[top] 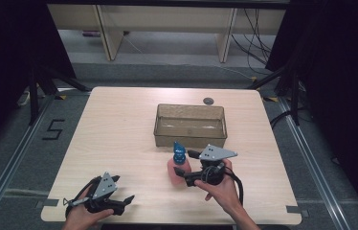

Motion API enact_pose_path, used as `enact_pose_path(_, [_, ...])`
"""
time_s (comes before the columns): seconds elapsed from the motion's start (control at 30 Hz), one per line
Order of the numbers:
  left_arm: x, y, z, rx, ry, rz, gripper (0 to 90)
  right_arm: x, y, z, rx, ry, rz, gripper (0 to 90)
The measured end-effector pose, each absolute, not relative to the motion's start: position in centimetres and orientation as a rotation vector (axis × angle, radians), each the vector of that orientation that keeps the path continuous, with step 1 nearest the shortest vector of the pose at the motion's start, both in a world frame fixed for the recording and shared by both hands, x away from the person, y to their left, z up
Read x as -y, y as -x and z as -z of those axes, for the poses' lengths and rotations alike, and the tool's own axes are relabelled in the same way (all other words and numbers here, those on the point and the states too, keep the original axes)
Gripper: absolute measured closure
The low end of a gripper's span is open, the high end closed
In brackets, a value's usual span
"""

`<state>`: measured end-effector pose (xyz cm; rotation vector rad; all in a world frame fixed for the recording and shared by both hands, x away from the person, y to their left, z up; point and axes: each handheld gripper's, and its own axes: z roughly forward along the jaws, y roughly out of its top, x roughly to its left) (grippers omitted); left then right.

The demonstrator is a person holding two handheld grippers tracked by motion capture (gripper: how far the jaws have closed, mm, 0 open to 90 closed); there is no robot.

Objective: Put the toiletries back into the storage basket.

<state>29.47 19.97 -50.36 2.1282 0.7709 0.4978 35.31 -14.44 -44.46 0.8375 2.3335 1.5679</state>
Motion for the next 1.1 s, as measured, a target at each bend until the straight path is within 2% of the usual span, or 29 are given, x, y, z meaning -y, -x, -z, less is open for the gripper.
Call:
enact_pose_path(0.33, [-19.9, -29.5, 50.3, -0.772, -2.124, -0.504, 15.3, 13.8, -36.0, 44.8, -2.31, -0.817, -1.556, 24.6])
enact_pose_path(1.1, [-20.1, -29.5, 50.2, -0.754, -2.157, -0.519, 15.3, 12.9, -37.1, 45.2, -2.336, -0.815, -1.534, 39.1])
